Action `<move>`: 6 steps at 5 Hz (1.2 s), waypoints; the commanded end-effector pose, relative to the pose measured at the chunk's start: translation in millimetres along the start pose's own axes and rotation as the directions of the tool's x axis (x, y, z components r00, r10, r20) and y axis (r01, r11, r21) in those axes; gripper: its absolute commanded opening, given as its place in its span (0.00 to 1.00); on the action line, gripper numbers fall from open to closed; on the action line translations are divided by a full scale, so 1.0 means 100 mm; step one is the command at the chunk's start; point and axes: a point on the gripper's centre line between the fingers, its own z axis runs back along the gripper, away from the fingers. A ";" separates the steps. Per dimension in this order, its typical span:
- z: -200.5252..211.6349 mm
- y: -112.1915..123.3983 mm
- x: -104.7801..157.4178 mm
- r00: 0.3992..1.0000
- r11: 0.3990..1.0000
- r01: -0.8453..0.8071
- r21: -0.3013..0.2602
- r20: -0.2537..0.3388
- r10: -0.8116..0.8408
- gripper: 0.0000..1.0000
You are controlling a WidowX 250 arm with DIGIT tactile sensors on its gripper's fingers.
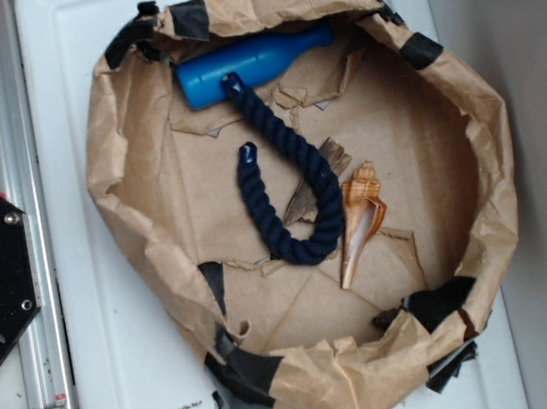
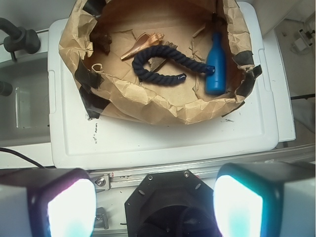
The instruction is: Grab the rock.
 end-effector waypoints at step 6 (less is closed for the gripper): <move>-1.31 -0.16 1.50 0.813 0.839 0.541 -0.061 0.295 -0.502 1.00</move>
